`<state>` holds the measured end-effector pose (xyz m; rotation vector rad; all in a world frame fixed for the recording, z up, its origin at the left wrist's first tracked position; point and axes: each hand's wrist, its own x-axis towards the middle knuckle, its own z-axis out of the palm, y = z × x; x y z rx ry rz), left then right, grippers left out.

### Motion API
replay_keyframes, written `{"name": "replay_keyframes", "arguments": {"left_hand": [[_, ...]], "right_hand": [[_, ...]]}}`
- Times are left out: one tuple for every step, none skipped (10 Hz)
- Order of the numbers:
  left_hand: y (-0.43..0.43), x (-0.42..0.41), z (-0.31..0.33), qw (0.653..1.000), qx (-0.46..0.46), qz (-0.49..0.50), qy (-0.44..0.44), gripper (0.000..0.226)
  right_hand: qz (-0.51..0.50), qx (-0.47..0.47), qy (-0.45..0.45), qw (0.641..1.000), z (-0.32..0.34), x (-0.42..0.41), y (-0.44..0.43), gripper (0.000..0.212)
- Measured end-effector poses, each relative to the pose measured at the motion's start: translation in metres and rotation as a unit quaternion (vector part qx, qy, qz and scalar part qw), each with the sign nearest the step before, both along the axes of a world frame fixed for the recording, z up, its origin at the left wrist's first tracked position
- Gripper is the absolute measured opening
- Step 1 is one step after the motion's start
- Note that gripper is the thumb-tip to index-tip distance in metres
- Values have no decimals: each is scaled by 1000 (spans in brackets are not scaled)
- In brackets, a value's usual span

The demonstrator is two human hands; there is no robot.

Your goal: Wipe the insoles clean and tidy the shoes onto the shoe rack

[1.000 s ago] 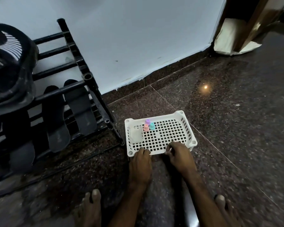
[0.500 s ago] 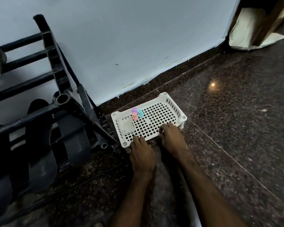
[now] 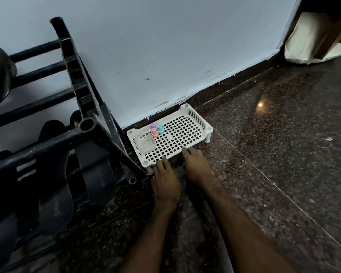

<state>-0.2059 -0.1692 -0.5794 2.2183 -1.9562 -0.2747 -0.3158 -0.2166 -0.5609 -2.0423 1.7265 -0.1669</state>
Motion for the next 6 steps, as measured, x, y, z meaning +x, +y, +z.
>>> {"name": "replay_keyframes", "arguments": {"left_hand": [[-7,2,-1,1000,1,6,-14,68],[-11,4,-2,1000,0,17,-25,65],[-9,3,-3,1000,-3,10,-26,67],[-6,1,3,1000,6,-6,-23,70],[1,-5,8,1000,0,-10,9,69],[9,-14,19,999,14,-36,4,68]], "right_hand": [[-3,7,4,1000,0,2,0,68],[-6,14,7,1000,-1,2,0,69],[-11,15,12,1000,-1,3,-1,70],[-27,15,13,999,1,2,2,74],[-49,-1,13,999,4,6,10,72],[-42,-19,10,999,10,11,20,59]]}}
